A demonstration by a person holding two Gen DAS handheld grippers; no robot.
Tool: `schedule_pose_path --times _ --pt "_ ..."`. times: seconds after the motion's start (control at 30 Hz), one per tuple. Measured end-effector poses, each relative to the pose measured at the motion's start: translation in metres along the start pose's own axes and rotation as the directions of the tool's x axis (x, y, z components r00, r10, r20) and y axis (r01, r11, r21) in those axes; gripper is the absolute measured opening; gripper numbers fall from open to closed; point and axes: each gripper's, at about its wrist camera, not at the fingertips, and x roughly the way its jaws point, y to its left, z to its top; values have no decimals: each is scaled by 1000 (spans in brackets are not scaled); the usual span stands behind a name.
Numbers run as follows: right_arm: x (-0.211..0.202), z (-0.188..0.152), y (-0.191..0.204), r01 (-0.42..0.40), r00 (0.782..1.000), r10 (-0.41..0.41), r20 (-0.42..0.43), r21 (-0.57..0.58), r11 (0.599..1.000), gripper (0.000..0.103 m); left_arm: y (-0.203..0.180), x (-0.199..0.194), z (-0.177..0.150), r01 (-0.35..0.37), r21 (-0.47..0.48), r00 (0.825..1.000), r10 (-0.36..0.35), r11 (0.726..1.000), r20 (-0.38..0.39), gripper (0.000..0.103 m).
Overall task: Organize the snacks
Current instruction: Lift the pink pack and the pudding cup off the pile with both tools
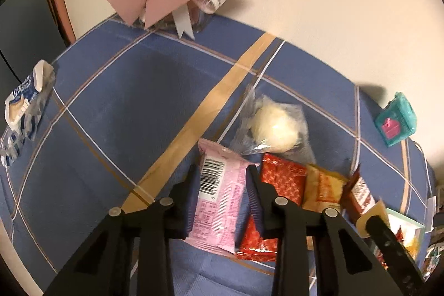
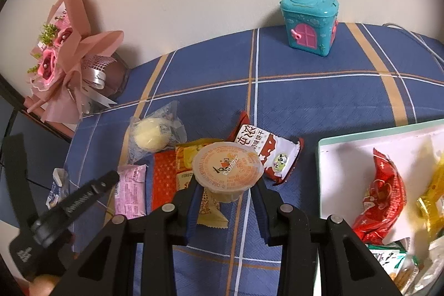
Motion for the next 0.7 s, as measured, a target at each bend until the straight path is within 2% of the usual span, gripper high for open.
schedule_pose_path --times 0.2,0.27,0.3,0.37,0.47,0.57,0.6,0.63,0.7 --pt "-8 0 -5 1 1000 -1 -1 1 1000 37 3 4 -1 0 -9 1000 0 1000 -22 36" --pt "-9 0 -6 -3 1000 3 -2 -4 1000 37 7 5 -1 -20 -12 1000 20 1000 -20 45" --pt "-9 0 -7 -5 1000 5 -3 -2 1000 37 11 7 0 -26 -16 999 26 1000 -22 53" --pt "-7 0 -9 -8 1000 8 -5 3 1000 37 14 12 0 -20 -24 999 19 1000 -29 58" --pt "-2 -1 -11 -10 1000 10 -18 9 1000 37 10 25 -3 -12 -1 998 11 1000 -58 58" --pt "3 -2 -12 -7 1000 8 -31 13 1000 37 3 41 -11 -32 35 995 35 999 -91 58" --pt "4 -2 -12 -7 999 8 -33 14 1000 37 2 48 -15 -39 42 993 44 998 -110 52" --pt "5 -2 -12 -7 999 8 -34 14 1000 37 1 51 -17 -43 47 991 48 998 -122 41" --pt "5 -2 -12 -7 999 8 -35 12 1000 37 0 52 -18 -56 53 992 61 997 -111 38"
